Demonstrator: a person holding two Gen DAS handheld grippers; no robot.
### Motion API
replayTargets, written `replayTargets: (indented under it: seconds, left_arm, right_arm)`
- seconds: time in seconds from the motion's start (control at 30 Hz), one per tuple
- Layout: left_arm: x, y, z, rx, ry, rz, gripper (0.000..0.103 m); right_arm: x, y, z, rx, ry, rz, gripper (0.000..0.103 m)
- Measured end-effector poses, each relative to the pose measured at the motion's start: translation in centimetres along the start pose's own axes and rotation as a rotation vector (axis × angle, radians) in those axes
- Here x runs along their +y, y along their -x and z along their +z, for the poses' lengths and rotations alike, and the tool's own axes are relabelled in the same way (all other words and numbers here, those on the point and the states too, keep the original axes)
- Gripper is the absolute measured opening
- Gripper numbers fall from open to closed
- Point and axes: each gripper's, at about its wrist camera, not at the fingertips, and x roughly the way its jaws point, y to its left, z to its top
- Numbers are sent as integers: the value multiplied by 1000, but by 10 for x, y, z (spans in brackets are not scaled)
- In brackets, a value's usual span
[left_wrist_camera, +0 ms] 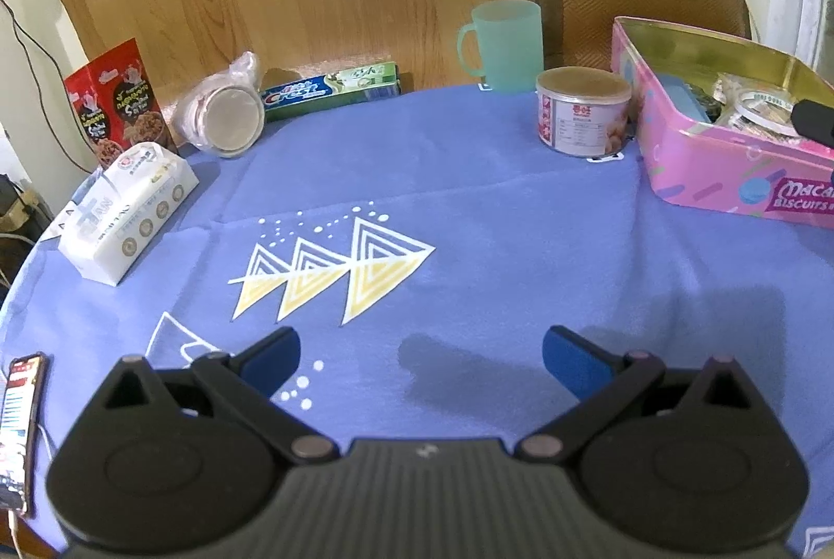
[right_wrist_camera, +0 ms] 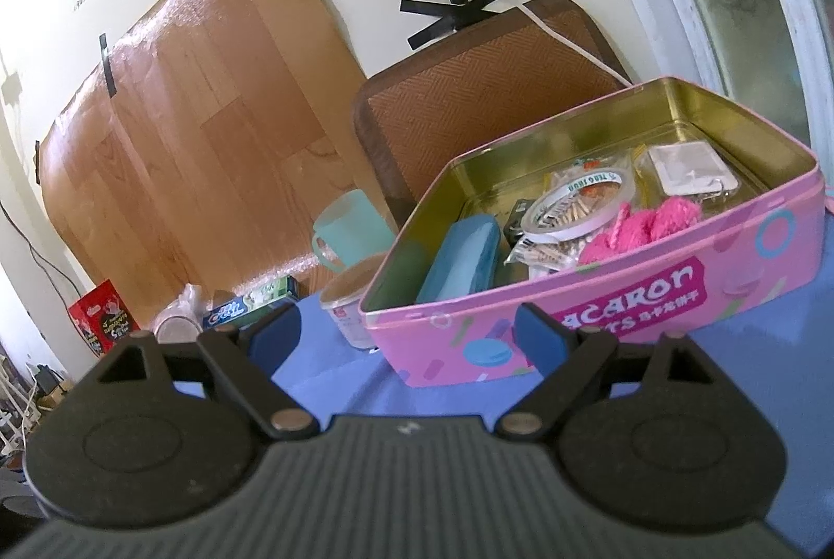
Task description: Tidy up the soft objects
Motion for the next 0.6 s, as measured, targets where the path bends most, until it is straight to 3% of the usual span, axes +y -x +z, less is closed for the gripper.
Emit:
replayTargets:
  seconds: [0.6]
  left_arm:
    - [-17,5,-3,10,-59,22,103]
  right_arm:
    - [-9,-5,-4,17,-43,40,91]
